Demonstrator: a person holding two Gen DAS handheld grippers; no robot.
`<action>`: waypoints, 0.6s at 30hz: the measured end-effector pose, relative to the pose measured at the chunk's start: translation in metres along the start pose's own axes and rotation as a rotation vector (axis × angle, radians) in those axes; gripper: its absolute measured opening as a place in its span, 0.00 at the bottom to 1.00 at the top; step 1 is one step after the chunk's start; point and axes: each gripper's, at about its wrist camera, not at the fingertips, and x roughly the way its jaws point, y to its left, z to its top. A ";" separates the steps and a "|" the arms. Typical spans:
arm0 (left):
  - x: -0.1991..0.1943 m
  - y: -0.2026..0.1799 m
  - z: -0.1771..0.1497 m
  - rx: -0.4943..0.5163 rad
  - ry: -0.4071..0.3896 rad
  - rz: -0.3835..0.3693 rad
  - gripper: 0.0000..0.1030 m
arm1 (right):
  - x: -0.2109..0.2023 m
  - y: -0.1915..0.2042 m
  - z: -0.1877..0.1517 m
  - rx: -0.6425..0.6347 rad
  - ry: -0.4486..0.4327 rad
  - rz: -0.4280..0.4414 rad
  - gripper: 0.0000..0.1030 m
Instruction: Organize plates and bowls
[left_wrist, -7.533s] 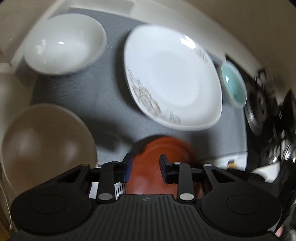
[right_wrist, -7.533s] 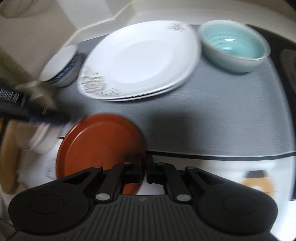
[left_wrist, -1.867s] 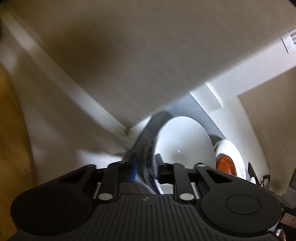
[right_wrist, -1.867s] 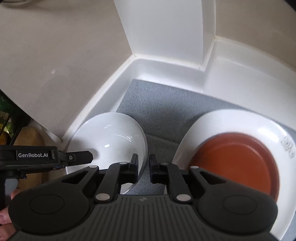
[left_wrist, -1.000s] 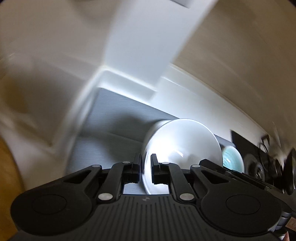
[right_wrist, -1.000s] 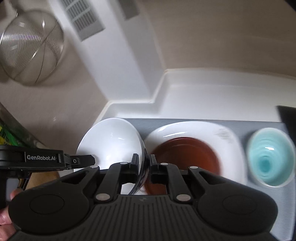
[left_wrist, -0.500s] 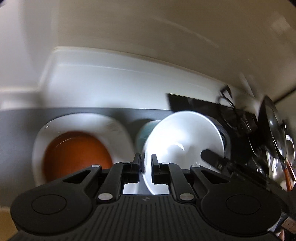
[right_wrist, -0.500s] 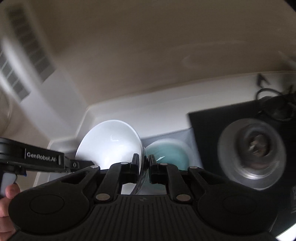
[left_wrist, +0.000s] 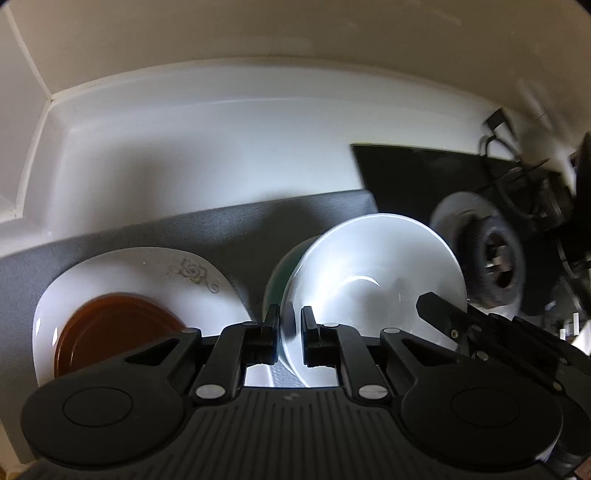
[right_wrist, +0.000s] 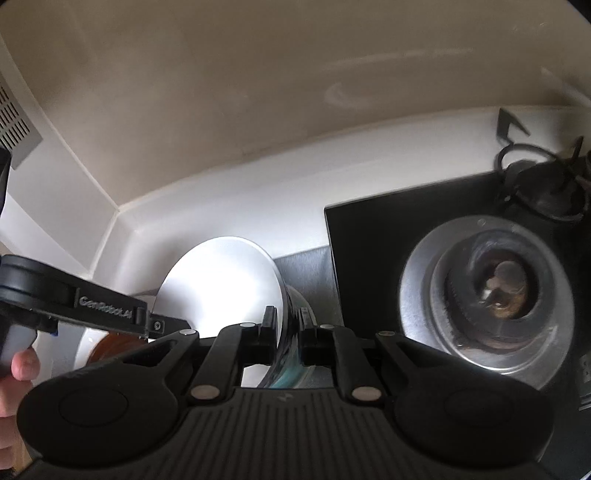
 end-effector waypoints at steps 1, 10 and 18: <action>0.005 0.001 0.001 -0.006 0.013 0.008 0.10 | 0.004 -0.001 -0.001 -0.003 0.008 0.002 0.11; 0.023 0.001 0.002 -0.032 0.051 0.034 0.10 | 0.025 -0.005 -0.007 -0.035 0.042 -0.010 0.09; 0.027 0.010 0.004 -0.077 0.065 0.000 0.10 | 0.027 0.001 -0.014 -0.085 -0.004 -0.048 0.07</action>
